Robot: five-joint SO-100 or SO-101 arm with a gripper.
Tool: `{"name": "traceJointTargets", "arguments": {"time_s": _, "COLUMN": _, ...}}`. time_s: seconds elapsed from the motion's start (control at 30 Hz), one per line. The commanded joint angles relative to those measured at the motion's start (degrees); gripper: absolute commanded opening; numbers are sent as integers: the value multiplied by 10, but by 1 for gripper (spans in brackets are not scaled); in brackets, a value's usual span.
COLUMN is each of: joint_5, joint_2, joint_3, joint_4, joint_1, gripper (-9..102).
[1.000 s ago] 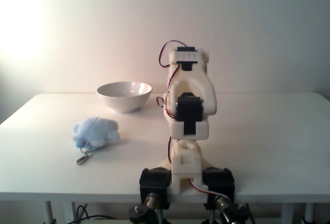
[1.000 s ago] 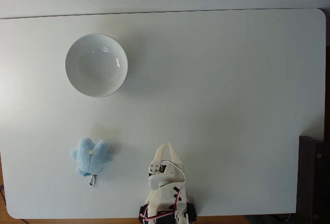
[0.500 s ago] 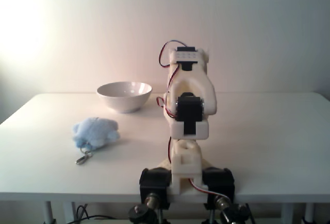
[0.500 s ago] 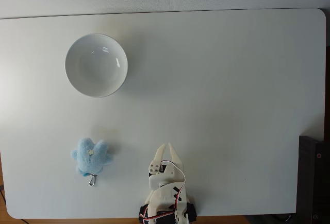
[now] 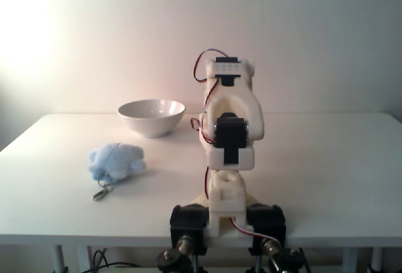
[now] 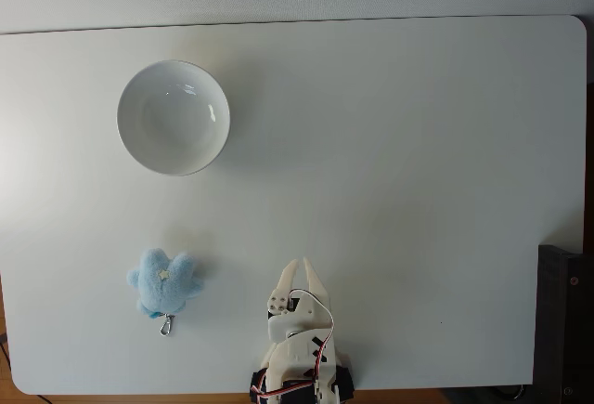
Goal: Grasp a skyblue doll and put it into the bowl.
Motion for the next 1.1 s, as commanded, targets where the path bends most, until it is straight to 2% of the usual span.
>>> {"name": "traceJointTargets", "arguments": {"time_s": 0.0, "joint_5": 4, "joint_2": 171, "joint_3": -15, "joint_4": -4, "joint_1": -3, "gripper": 0}}
{"name": "traceJointTargets", "arguments": {"time_s": 0.57, "joint_5": 4, "joint_2": 167, "joint_3": -241, "joint_4": -4, "joint_1": -4, "gripper": 0}}
{"name": "traceJointTargets", "arguments": {"time_s": 0.77, "joint_5": -4, "joint_2": 167, "joint_3": -263, "joint_4": -5, "joint_1": -4, "gripper": 0}}
{"name": "traceJointTargets", "arguments": {"time_s": 0.87, "joint_5": -4, "joint_2": 167, "joint_3": -256, "joint_4": -33, "joint_1": -4, "gripper": 0}}
{"name": "traceJointTargets", "arguments": {"time_s": 1.07, "joint_5": -5, "joint_2": 167, "joint_3": -254, "joint_4": -146, "joint_1": -5, "gripper": 0}}
